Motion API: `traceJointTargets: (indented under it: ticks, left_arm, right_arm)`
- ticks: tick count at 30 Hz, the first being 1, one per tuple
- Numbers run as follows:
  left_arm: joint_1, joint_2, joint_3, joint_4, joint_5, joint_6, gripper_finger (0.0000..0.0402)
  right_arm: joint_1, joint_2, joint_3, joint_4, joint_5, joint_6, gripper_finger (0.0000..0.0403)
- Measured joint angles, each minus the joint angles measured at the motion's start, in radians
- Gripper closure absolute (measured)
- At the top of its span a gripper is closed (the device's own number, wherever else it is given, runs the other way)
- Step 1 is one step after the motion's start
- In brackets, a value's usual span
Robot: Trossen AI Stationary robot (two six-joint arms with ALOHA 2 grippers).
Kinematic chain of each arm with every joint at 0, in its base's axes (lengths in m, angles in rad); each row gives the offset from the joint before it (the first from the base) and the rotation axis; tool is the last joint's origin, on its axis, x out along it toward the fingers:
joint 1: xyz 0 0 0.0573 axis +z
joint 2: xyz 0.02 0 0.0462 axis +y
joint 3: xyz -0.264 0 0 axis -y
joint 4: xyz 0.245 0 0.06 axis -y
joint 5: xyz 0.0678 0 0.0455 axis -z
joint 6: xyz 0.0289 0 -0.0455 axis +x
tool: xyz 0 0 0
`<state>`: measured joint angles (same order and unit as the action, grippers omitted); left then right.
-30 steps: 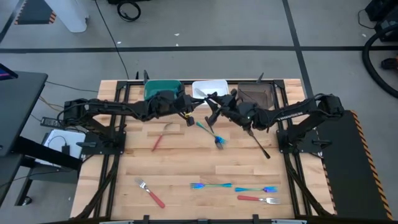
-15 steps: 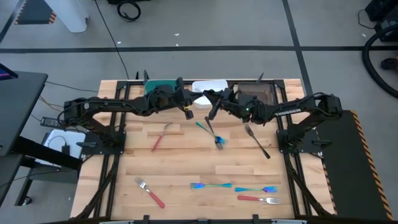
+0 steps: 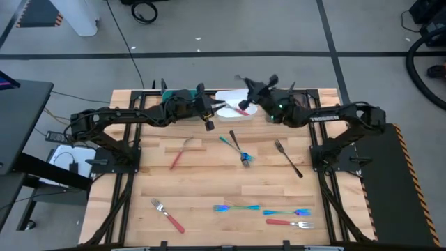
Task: Sort silverware by color (type)
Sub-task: Put the black fork into the black bin
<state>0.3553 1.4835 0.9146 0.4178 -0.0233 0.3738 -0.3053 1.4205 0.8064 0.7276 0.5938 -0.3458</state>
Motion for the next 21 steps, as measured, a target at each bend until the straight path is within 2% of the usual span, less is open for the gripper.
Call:
traceJointTargets:
  ticks: [2, 9, 14, 17, 21]
  left_arm:
    - [0.016, 0.000, 0.000, 0.002, -0.001, 0.000, 0.0323]
    - [0.062, 0.000, 0.000, -0.006, -0.012, -0.030, 0.0302]
    - [0.079, 0.001, 0.002, -0.064, -0.048, -0.030, 0.0302]
    - [0.082, 0.001, 0.002, -0.103, -0.049, -0.032, 0.0302]
    - [0.070, 0.001, 0.002, -0.160, -0.047, -0.129, 0.0302]
  right_arm:
    - [0.002, -0.028, 0.001, -0.031, 0.076, -0.036, 0.0392]
    - [0.002, -0.156, 0.002, -0.343, 0.129, 0.018, 0.0392]
    - [0.004, -0.250, 0.002, -0.645, 0.163, 0.169, 0.0392]
    - [-0.001, -0.285, 0.002, -0.854, 0.145, 0.303, 0.0392]
    - [-0.029, -0.305, 0.003, -1.087, 0.144, 0.432, 0.0392]
